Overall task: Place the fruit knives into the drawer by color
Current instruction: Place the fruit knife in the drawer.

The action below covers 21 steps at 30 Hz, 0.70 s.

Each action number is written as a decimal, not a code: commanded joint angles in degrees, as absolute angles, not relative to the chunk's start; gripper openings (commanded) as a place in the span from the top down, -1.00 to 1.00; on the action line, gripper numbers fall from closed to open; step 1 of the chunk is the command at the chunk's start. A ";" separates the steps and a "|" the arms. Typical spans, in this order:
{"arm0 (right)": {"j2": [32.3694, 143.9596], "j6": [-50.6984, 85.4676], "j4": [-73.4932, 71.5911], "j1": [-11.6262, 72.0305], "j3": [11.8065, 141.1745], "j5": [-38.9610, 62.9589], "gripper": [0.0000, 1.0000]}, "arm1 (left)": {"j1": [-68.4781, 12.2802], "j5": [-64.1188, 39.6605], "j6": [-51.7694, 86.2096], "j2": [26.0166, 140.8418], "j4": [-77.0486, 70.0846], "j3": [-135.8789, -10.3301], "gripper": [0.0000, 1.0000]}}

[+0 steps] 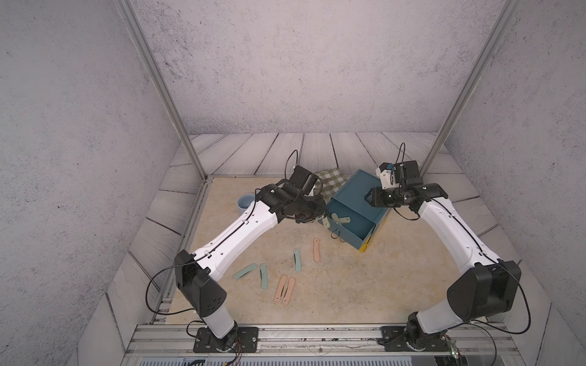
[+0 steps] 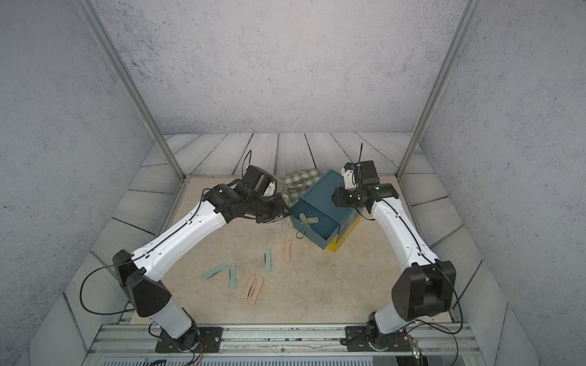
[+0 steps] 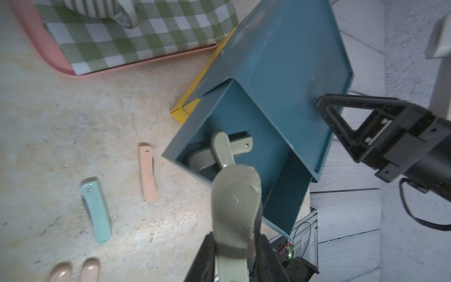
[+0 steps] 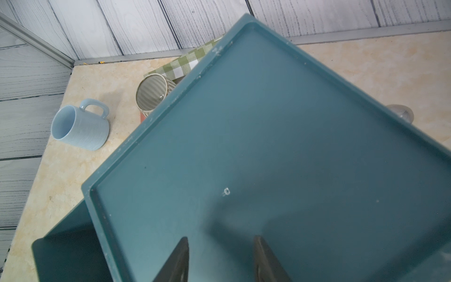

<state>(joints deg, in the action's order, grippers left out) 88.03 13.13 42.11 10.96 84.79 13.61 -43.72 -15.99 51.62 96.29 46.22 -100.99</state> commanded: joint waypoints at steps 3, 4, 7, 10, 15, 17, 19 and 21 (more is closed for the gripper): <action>93.07 14.11 56.53 11.00 80.09 12.15 0.11 | -45.68 -18.85 56.77 100.67 40.60 -105.75 0.69; 93.01 14.06 56.67 10.99 80.15 12.06 0.11 | -45.95 -18.90 56.86 101.63 40.69 -106.94 0.69; 92.79 13.99 56.77 10.99 80.06 11.87 0.11 | -46.87 -18.68 57.69 104.23 40.59 -109.86 0.69; 92.55 13.97 56.86 10.98 79.83 11.86 0.11 | -47.62 -18.32 58.19 106.09 40.27 -111.35 0.69; 92.33 13.98 56.72 11.01 79.62 11.87 0.11 | -48.24 -17.20 57.92 106.88 40.87 -110.55 0.69; 92.44 14.02 56.69 10.94 79.71 11.95 0.11 | -48.23 -16.63 57.92 106.92 40.87 -109.88 0.68; 92.46 13.99 56.69 10.95 79.62 12.05 0.11 | -48.25 -16.44 57.64 107.18 40.87 -109.73 0.65; 92.37 14.04 56.65 11.04 79.63 12.13 0.11 | -48.31 -16.34 57.52 107.60 40.96 -109.78 0.63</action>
<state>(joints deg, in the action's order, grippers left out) 88.01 13.10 41.45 10.98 84.53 13.61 -48.07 -17.30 57.89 106.61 40.93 -110.00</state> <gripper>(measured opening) 0.443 0.265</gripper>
